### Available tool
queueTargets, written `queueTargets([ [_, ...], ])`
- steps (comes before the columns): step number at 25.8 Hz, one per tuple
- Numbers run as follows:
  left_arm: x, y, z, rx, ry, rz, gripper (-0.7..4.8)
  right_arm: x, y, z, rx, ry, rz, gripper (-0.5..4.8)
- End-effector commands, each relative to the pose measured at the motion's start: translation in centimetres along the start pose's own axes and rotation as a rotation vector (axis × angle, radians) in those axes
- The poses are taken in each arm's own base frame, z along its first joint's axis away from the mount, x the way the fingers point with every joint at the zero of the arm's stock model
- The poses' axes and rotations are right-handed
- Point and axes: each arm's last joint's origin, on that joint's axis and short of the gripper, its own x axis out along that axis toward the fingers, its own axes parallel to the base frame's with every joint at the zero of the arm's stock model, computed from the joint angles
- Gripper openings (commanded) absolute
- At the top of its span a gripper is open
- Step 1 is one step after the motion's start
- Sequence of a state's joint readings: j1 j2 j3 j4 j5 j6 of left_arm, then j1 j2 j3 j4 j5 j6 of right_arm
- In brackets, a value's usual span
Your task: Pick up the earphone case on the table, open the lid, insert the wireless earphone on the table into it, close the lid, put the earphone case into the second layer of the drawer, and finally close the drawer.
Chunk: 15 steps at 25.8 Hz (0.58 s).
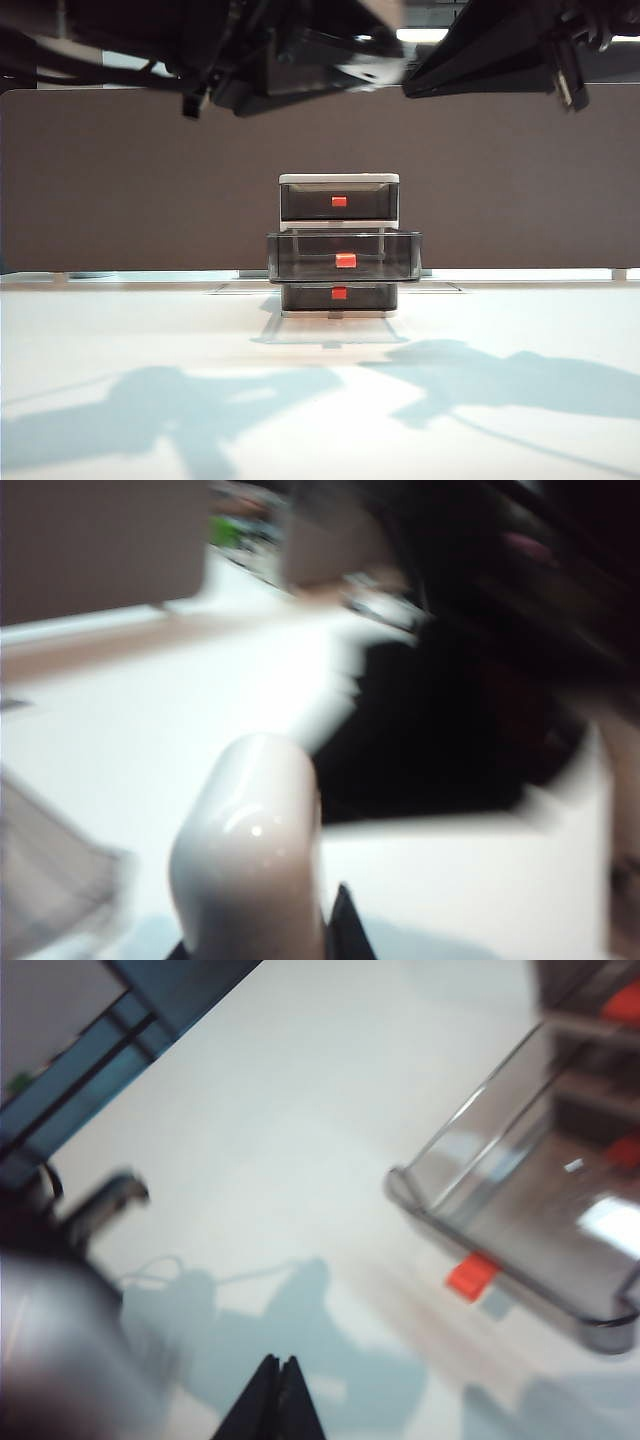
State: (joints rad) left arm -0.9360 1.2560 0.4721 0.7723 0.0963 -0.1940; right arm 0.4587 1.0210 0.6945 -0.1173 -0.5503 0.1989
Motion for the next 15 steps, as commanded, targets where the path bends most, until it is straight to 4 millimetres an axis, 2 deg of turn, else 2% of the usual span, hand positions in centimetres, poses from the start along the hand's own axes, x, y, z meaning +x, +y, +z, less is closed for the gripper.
queueTargets([
  [1, 0.4, 2.3, 1.7, -0.06, 0.012, 0.104, 0.48, -0.7, 0.4, 0.8, -0.047, -0.064, -0.059, -0.02],
  [6, 1.7, 7.2, 4.8, -0.091, 0.085, 0.299, 0.48, -1.2, 0.7, 0.9, -0.06, -0.09, -0.091, -0.02],
  [10, 3.8, 8.2, 5.0, -0.097, 0.135, 0.317, 0.48, -1.2, 0.6, 0.9, -0.058, -0.087, -0.092, -0.02],
  [15, 6.3, 9.3, 4.0, -0.117, 0.203, 0.327, 0.48, -1.2, 0.6, 0.9, -0.058, -0.088, -0.093, -0.02],
])
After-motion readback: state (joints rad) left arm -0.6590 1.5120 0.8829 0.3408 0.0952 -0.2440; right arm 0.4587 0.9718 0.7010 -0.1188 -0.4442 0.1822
